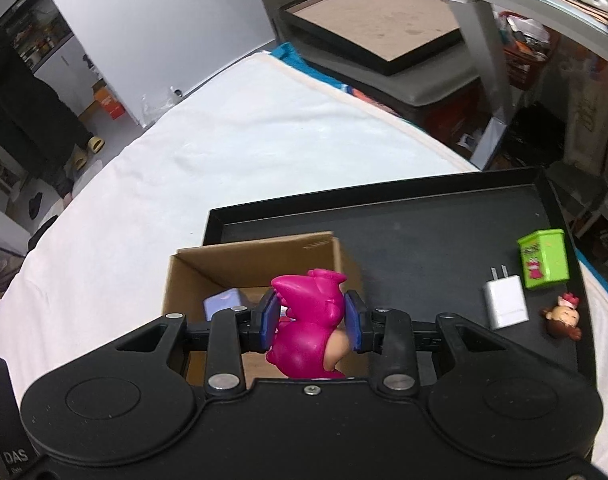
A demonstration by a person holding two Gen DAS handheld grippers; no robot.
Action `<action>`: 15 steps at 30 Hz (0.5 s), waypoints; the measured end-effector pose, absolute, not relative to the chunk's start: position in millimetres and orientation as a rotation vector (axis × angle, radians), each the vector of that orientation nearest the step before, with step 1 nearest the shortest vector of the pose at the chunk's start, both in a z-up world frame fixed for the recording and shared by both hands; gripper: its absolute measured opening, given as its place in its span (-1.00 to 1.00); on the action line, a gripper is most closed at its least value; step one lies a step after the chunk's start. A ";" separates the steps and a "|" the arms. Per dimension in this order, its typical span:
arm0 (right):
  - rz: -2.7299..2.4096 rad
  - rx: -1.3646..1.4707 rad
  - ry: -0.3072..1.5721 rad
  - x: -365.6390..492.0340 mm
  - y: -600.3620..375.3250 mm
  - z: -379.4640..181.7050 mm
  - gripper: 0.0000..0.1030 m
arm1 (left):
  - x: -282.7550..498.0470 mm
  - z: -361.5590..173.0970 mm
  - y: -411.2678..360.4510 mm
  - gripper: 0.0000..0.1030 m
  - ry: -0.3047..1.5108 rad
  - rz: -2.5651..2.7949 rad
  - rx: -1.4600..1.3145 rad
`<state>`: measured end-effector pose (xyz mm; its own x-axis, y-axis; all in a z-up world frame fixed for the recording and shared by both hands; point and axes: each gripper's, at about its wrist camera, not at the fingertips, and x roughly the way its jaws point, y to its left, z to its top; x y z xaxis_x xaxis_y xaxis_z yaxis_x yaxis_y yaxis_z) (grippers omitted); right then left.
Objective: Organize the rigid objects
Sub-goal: 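Carry the pink dinosaur figure toward the cardboard box with the right gripper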
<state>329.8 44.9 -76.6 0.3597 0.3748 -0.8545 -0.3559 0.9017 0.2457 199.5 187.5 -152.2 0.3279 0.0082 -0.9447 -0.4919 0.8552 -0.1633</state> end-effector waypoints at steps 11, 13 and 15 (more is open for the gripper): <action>0.479 -0.046 1.112 339.0 78.6 -89.2 -0.34 | 202.3 -152.2 191.2 -0.77 1.203 0.307 -0.469; 0.480 -0.066 1.106 339.6 84.0 -91.2 -0.33 | 203.7 -152.6 190.1 -0.77 1.207 0.304 -0.460; 0.469 -0.088 1.095 339.6 88.3 -93.3 -0.28 | 204.6 -152.7 190.9 -0.76 1.212 0.302 -0.462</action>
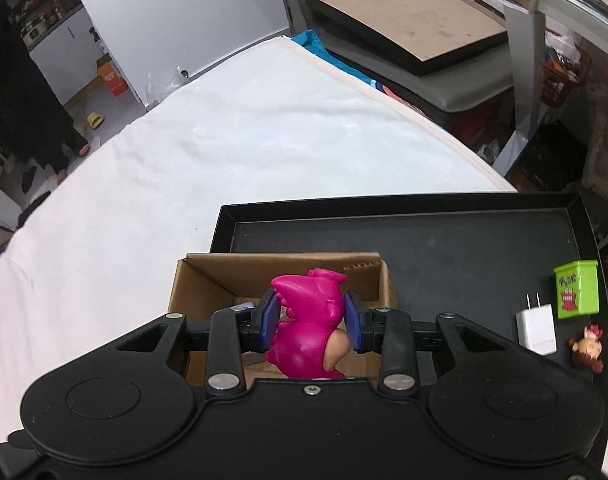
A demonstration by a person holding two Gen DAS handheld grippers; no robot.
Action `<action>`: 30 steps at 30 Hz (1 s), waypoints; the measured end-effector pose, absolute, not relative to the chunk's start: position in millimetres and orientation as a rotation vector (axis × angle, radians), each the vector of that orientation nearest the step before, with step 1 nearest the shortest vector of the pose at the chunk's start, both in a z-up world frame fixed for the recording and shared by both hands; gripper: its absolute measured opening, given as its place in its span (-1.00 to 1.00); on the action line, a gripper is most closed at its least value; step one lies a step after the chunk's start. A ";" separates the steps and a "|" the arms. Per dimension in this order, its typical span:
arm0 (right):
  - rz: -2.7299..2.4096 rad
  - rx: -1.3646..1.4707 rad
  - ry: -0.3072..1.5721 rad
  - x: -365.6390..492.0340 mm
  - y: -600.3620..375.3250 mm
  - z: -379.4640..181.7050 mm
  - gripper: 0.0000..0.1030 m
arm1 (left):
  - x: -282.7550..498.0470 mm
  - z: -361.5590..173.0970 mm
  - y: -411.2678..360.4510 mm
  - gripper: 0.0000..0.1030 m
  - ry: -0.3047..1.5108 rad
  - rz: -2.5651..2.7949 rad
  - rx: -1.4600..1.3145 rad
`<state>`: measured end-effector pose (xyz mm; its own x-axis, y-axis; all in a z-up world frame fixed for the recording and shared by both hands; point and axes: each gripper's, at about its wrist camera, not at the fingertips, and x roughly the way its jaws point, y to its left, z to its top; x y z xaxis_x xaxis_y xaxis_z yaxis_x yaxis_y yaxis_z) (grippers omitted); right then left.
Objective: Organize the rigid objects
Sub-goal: 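Carry the pink dinosaur figure toward the cardboard box with the right gripper, then lower the pink dinosaur into the box and open the right gripper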
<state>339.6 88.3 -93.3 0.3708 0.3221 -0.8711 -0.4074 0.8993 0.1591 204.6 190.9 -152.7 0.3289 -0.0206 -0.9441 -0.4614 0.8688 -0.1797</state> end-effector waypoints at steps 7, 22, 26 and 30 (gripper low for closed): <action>0.460 -0.082 1.091 335.7 82.0 -91.8 -0.14 | 211.2 -149.5 190.1 -0.75 1.228 0.311 -0.464; 0.430 0.018 1.079 330.0 29.9 -79.0 0.09 | 215.3 -135.0 172.2 -0.61 1.239 0.356 -0.423; 0.420 0.039 1.081 329.0 15.5 -77.8 0.13 | 214.1 -134.3 168.2 -0.35 1.251 0.375 -0.415; 0.416 0.059 1.088 326.9 1.5 -77.4 0.17 | 212.1 -128.3 164.1 -0.07 1.247 0.406 -0.391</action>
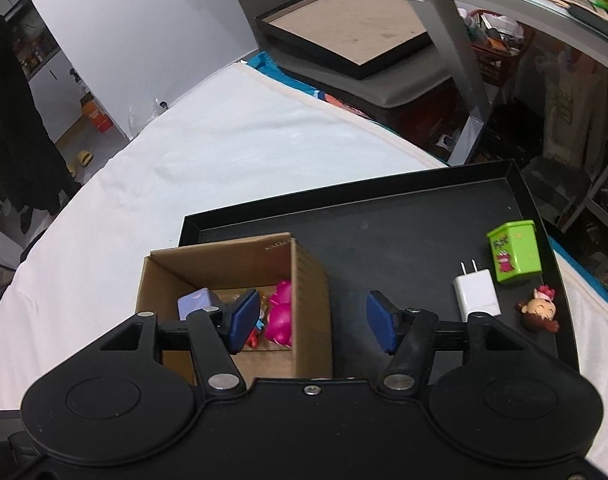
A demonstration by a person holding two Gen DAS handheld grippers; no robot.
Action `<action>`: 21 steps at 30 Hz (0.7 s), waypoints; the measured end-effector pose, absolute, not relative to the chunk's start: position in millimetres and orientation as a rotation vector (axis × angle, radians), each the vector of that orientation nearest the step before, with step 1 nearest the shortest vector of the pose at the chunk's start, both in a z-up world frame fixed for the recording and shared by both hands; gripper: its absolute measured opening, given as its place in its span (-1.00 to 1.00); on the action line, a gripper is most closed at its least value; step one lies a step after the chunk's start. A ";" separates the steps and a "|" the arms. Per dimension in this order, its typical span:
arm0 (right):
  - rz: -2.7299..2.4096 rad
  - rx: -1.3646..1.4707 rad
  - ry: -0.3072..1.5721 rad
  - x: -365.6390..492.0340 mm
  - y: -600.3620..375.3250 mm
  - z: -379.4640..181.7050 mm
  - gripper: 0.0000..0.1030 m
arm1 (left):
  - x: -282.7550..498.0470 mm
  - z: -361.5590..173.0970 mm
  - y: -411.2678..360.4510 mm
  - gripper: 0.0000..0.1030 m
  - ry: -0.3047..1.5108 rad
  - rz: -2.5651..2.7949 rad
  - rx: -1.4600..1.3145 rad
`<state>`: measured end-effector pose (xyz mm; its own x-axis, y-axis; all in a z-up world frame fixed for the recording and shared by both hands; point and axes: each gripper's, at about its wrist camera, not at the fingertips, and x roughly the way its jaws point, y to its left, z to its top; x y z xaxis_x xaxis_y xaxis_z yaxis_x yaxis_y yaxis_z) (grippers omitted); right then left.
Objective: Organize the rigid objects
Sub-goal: 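Lower the pink dinosaur into the box and open the right gripper, then move the right gripper to the white USB charger and grasp it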
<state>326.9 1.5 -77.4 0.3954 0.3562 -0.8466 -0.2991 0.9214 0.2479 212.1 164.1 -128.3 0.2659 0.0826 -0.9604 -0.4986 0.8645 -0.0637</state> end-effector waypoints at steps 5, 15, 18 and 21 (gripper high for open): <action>0.401 0.083 1.084 326.1 -20.2 -74.5 0.36 | 211.6 -119.3 159.4 0.07 1.232 0.412 -0.380; 0.339 0.132 1.105 332.7 -71.4 -86.5 0.41 | 215.2 -118.0 148.6 0.21 1.244 0.429 -0.359; 0.321 0.147 1.114 336.3 -85.8 -93.1 0.41 | 219.0 -118.3 145.3 0.25 1.252 0.433 -0.342; 0.311 0.169 1.121 341.0 -97.9 -100.2 0.41 | 222.3 -118.6 142.8 0.28 1.257 0.441 -0.329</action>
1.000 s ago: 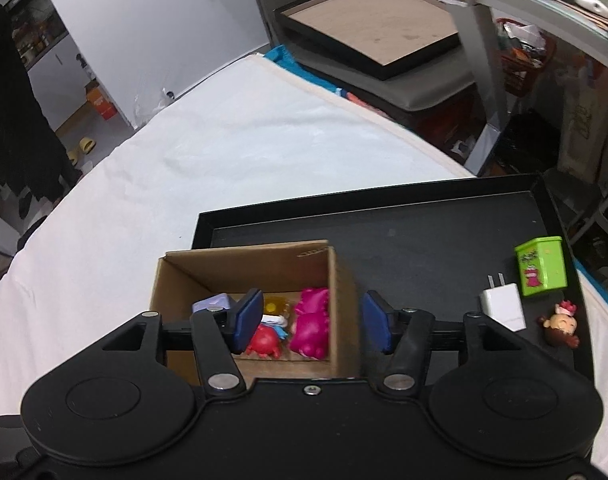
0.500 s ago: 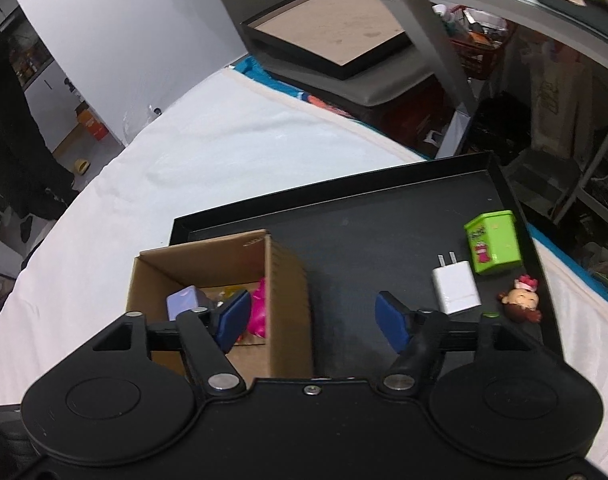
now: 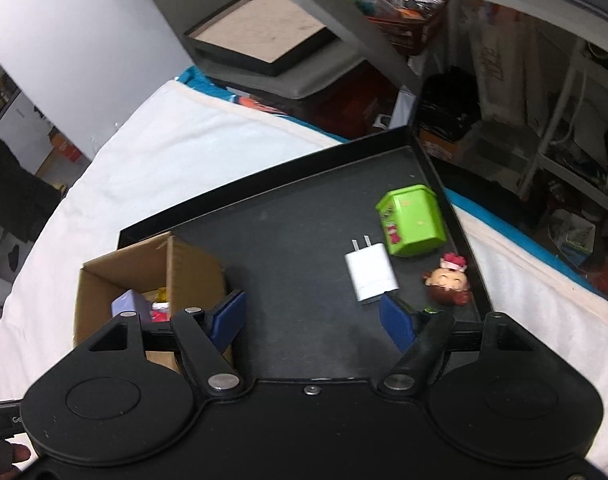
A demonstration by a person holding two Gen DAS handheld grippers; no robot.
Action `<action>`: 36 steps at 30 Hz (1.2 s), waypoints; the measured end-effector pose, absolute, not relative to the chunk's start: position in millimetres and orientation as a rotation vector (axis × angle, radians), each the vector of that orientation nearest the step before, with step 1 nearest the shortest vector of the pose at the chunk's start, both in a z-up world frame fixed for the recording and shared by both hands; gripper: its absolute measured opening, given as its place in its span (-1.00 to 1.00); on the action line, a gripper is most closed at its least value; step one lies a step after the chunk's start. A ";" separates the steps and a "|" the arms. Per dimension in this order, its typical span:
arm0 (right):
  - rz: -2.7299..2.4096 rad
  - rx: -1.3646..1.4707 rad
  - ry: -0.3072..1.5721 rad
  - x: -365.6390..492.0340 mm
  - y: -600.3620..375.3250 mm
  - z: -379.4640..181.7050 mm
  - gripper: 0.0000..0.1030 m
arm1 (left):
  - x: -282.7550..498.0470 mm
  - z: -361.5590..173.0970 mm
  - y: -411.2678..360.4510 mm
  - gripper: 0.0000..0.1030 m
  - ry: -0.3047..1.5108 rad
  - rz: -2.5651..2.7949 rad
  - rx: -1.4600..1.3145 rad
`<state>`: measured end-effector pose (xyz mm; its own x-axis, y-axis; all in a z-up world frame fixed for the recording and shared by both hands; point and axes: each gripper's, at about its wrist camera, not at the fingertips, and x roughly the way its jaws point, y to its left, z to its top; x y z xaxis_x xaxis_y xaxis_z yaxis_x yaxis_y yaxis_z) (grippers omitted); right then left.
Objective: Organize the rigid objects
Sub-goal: 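Move the right gripper to the white USB charger and grasp it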
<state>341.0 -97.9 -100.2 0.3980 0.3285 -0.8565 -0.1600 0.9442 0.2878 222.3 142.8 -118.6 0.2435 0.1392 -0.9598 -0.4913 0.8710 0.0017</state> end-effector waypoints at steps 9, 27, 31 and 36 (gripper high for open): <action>0.319 0.188 1.147 357.9 -111.2 -122.0 0.40 | 233.9 -121.5 137.9 0.35 1.275 0.476 -0.284; 0.336 0.105 1.231 391.0 -97.3 -181.7 0.25 | 261.4 -132.8 132.5 0.36 1.329 0.540 -0.234; 0.338 0.085 1.238 396.0 -91.0 -188.3 0.23 | 262.8 -132.2 131.9 0.36 1.333 0.546 -0.224; 0.336 0.039 1.229 398.7 -82.3 -192.8 0.13 | 262.9 -133.2 133.5 0.36 1.335 0.551 -0.236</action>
<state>398.7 -82.3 -192.8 0.2925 0.2732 -0.9164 -0.2314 0.9501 0.2093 262.9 133.5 -133.2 0.1302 0.2430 -0.9613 -0.5055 0.8503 0.1465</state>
